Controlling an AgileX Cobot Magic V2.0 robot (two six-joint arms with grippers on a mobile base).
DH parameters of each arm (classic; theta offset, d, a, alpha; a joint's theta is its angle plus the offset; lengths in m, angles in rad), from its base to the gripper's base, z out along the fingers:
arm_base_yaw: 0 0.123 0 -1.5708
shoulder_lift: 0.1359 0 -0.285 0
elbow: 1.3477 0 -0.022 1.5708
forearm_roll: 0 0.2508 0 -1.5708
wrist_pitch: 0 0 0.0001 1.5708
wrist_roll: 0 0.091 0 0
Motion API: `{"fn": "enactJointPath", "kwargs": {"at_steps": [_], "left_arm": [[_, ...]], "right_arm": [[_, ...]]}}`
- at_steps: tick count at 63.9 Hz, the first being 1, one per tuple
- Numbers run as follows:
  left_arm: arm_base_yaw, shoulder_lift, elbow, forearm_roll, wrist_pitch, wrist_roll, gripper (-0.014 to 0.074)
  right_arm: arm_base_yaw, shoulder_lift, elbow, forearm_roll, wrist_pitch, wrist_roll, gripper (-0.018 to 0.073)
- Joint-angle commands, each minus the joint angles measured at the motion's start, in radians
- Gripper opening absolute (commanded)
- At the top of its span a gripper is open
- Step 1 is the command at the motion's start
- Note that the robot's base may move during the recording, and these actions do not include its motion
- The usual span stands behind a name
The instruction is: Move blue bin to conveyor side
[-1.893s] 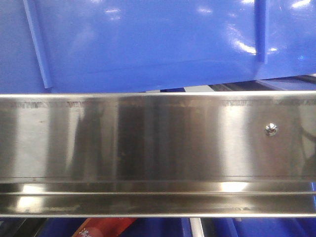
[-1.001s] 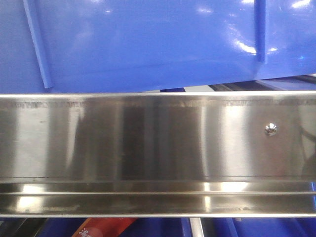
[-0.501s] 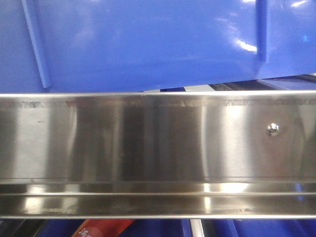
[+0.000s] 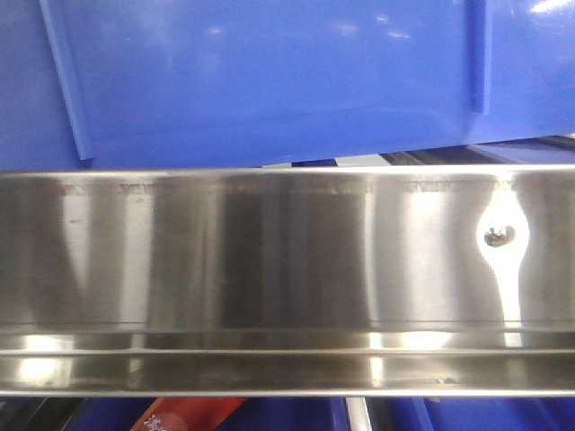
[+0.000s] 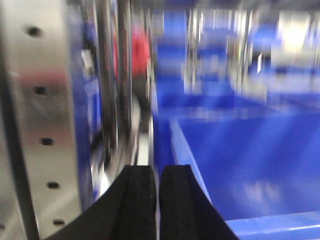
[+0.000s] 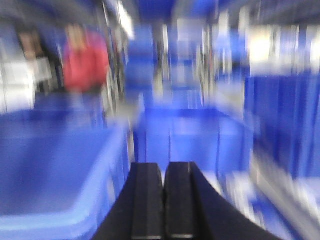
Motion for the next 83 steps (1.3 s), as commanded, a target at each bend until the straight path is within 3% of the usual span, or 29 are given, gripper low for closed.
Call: {"fn": "enactJointPath", "kwargs": {"at_steps": [1,9,27,35,42,58,72,79,83], "left_arm": [[-0.002,0.119,-0.119,-0.01,0.125,0.0,0.0022],[-0.002,0.235,-0.243,-0.01,0.178,0.0,0.0022],[-0.002,0.374,-0.305,-0.065,0.163,0.0,0.0022],[-0.002,0.479,-0.377,-0.107,0.229,0.0,0.0022],[-0.002,0.576,-0.463,-0.107,0.274,0.0,0.0006],[-0.002,0.7,-0.544,-0.107,0.32,0.0,0.0006],[-0.002,0.715,-0.544,-0.107,0.32,0.0,0.0006],[-0.002,0.715,-0.544,-0.107,0.32,0.0,0.0006],[-0.002,0.715,-0.544,-0.107,0.32,0.0,0.0006]], "right_arm": [[0.002,0.143,-0.137,-0.004,0.19,-0.01,-0.007],[0.002,0.288,-0.281,-0.004,0.299,-0.01,-0.007],[0.004,0.44,-0.369,0.05,0.231,-0.018,-0.007],[0.021,0.575,-0.467,0.058,0.378,-0.025,-0.0073],[0.069,0.688,-0.582,0.023,0.435,-0.018,-0.0073],[0.224,0.936,-0.814,-0.192,0.468,0.106,-0.0073],[0.237,1.043,-0.878,-0.18,0.468,0.106,-0.0072],[0.237,1.062,-0.878,-0.18,0.468,0.106,-0.0014],[0.237,1.075,-0.878,-0.18,0.468,0.106,0.0076]]}}
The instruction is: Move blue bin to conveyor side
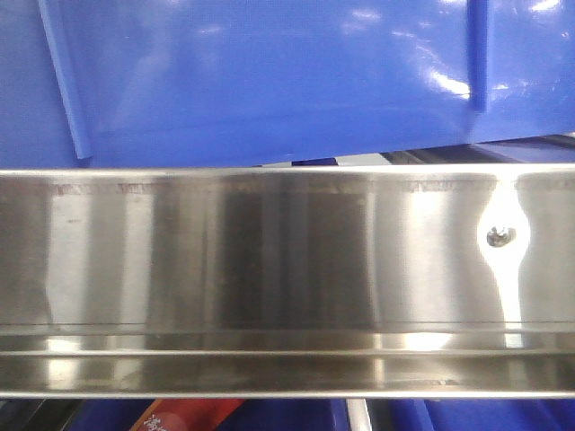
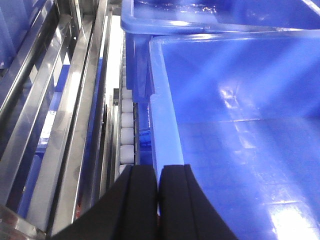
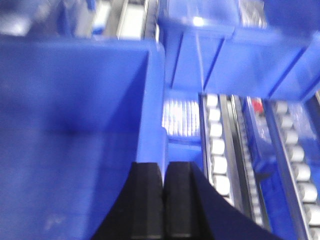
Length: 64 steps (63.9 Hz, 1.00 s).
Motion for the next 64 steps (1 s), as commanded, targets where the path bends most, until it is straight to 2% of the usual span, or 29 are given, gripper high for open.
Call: {"fn": "enactJointPath", "kwargs": {"at_steps": [1,6,10,38,46,59,64], "left_arm": [[-0.002,-0.001,-0.008,-0.008,-0.005,0.0,0.0006],[-0.002,-0.001,-0.008,-0.008,-0.005,0.0,0.0006],[-0.002,-0.001,-0.008,-0.008,-0.005,0.0,0.0006],[-0.002,-0.001,0.019,-0.009,0.009,0.0,0.0006],[-0.002,-0.001,0.036,-0.011,0.009,0.0,0.0006],[-0.002,-0.001,0.04,-0.011,0.012,0.0,0.0006],[-0.002,-0.001,0.04,-0.011,0.01,0.0,0.0006]], "right_arm": [[-0.002,0.012,-0.009,-0.018,-0.012,0.002,0.0098],[-0.004,0.023,-0.009,-0.018,-0.012,0.002,0.0202],[-0.004,0.033,-0.009,-0.02,-0.012,0.002,0.0249],[-0.004,0.072,-0.007,-0.02,-0.012,0.002,0.0255],[-0.024,0.074,-0.007,-0.007,-0.012,0.002,0.0259],[-0.062,0.074,-0.007,0.078,-0.012,0.002,0.0385],[-0.062,0.074,-0.007,0.078,-0.012,0.0,0.0398]]}}
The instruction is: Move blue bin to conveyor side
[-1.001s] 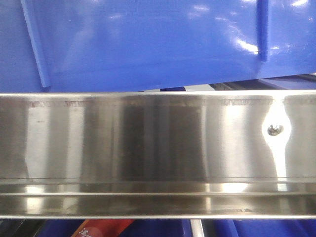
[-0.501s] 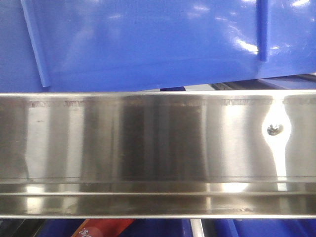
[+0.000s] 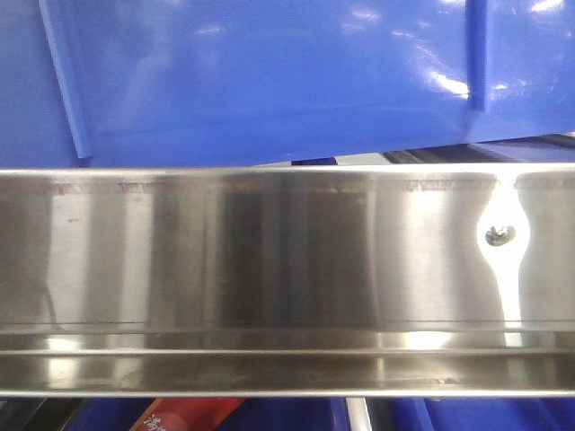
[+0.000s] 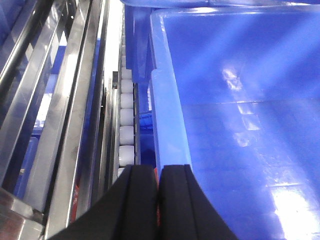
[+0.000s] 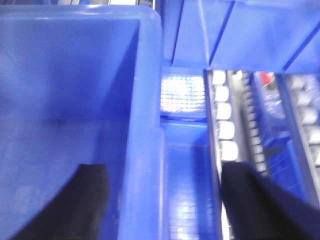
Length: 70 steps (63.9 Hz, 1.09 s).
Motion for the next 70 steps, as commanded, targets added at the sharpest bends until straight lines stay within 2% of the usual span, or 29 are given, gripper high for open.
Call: {"fn": "enactJointPath", "kwargs": {"at_steps": [1,23,70], "left_arm": [[-0.002,-0.001,0.003,-0.008,-0.012,0.0,0.0006],[-0.002,-0.001,0.003,-0.008,-0.012,0.0,0.0006],[-0.002,-0.001,0.003,-0.008,-0.012,0.0,0.0006]], "right_arm": [[-0.007,0.0,-0.007,0.01,-0.012,-0.004,0.0397],[-0.005,0.0,0.115,0.01,-0.012,-0.037,0.0393],[-0.005,-0.014,0.115,0.008,-0.012,-0.064,0.0393]]}}
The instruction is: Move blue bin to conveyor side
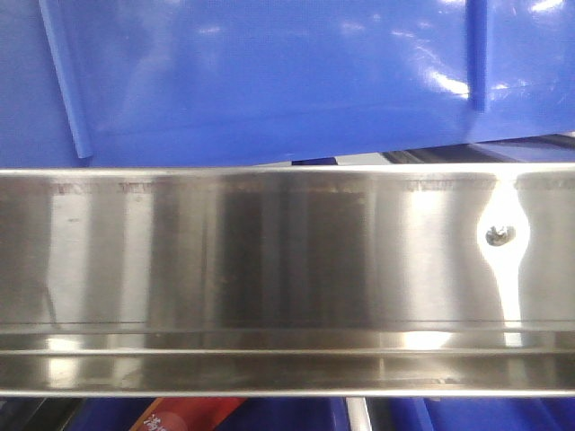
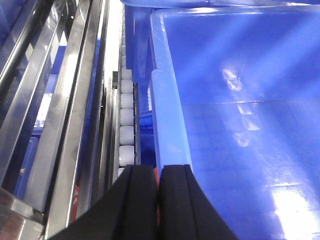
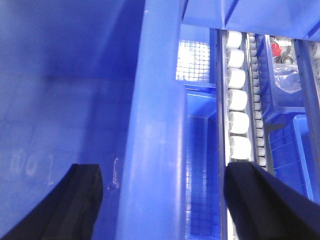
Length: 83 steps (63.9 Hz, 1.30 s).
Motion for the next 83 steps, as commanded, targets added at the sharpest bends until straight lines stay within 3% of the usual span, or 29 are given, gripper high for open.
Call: {"fn": "enactJointPath", "kwargs": {"at_steps": [1,46,63,76,83], "left_arm": [[-0.002,-0.001,0.003,-0.008,-0.012,0.0,0.0006],[-0.002,-0.001,0.003,-0.015,-0.012,0.0,0.0006],[-0.002,-0.001,0.003,-0.015,-0.01,0.0,0.0006],[-0.002,-0.001,0.003,-0.015,-0.01,0.0,0.0006],[-0.002,-0.001,0.003,-0.02,-0.01,0.0,0.0006]], "right_arm": [[-0.003,-0.022,0.003,-0.004,-0.013,-0.011,0.0393],[-0.003,-0.031,0.007,-0.004,-0.013,-0.011,0.0379],[-0.003,-0.031,0.007,0.001,-0.013,-0.011,0.0209],[-0.003,-0.031,0.007,0.001,-0.013,-0.011,-0.009],[-0.003,-0.031,0.007,0.001,-0.013,-0.011,-0.0082]]}}
